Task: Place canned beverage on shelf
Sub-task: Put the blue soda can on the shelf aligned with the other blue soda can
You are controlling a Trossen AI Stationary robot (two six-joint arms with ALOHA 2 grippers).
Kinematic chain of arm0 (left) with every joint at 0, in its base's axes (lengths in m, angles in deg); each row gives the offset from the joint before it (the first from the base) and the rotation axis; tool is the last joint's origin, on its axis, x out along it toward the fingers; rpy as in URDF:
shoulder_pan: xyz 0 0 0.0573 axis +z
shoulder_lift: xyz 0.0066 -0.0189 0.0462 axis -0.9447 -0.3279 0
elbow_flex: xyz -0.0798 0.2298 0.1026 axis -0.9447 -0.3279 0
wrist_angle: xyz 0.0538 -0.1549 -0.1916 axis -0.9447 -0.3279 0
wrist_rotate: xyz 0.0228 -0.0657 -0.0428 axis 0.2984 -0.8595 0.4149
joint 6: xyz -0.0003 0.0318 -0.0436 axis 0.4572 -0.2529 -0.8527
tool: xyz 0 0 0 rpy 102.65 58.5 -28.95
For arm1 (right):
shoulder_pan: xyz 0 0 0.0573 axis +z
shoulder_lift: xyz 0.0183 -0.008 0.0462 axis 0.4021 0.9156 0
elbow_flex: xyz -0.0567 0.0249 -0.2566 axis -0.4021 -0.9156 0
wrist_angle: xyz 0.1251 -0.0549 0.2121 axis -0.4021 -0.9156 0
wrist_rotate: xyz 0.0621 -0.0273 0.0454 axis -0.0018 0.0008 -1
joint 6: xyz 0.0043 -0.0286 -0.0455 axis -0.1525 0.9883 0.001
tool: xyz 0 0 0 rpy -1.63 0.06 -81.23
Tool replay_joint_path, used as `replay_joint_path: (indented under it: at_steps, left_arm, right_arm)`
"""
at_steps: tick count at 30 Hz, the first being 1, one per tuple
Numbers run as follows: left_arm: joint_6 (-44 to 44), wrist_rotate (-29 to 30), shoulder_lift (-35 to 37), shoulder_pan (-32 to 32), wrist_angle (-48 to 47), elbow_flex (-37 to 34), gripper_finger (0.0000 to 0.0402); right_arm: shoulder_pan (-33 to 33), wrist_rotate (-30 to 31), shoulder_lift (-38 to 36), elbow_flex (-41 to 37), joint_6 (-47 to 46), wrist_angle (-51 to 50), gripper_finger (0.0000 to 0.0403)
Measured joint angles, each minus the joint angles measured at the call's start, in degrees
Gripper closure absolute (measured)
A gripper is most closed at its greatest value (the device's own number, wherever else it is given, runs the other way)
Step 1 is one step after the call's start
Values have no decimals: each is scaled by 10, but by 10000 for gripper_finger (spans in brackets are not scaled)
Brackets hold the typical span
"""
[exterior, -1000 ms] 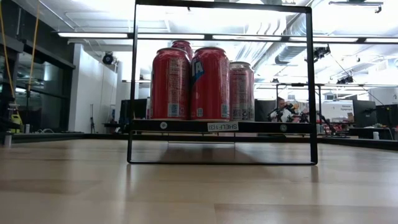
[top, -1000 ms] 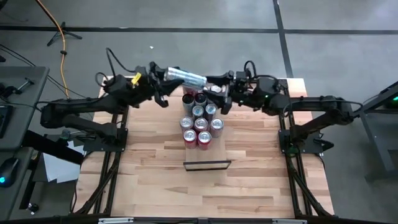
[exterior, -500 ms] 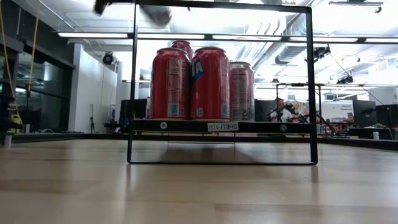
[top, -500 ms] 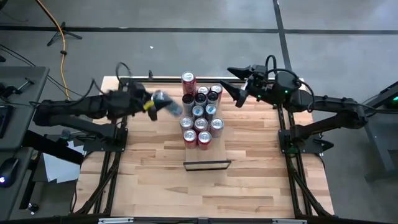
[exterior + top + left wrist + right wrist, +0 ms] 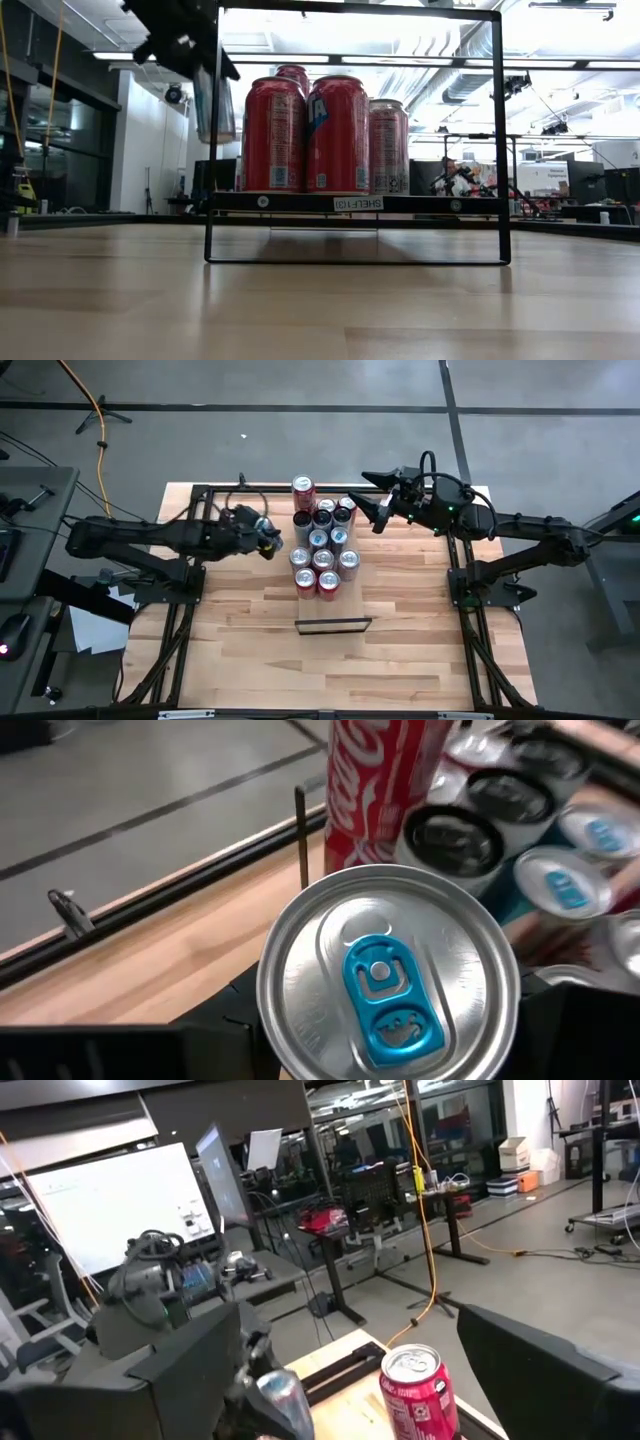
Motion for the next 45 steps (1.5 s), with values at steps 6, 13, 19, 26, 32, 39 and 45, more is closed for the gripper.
replay_joint_path:
  at_steps: [6, 13, 19, 26, 32, 39, 45]
  left_arm:
    - [8, -9, -44, -3, 27, 0, 239]
    - [88, -16, -63, -15, 141, -34, 239]
    - [170, -24, -58, -7, 248, -82, 239]
    - [244, -85, -58, 25, 310, -102, 239]
    - [306, -141, -58, 40, 318, -103, 239]
    - [339, -201, -58, 60, 333, -103, 222]
    - [355, -239, -67, 74, 346, -103, 221]
  right_arm:
    - [0, 0, 0, 0, -10, 0, 43]
    - [0, 0, 0, 0, -11, -19, 43]
    - [0, -2, 0, 0, -31, -35, 43]
    - [1, -2, 0, 0, -32, -39, 43]
    - [1, -2, 0, 0, -32, -39, 43]
    - [1, -2, 0, 0, -31, -39, 43]
    - [1, -2, 0, 0, -32, -39, 43]
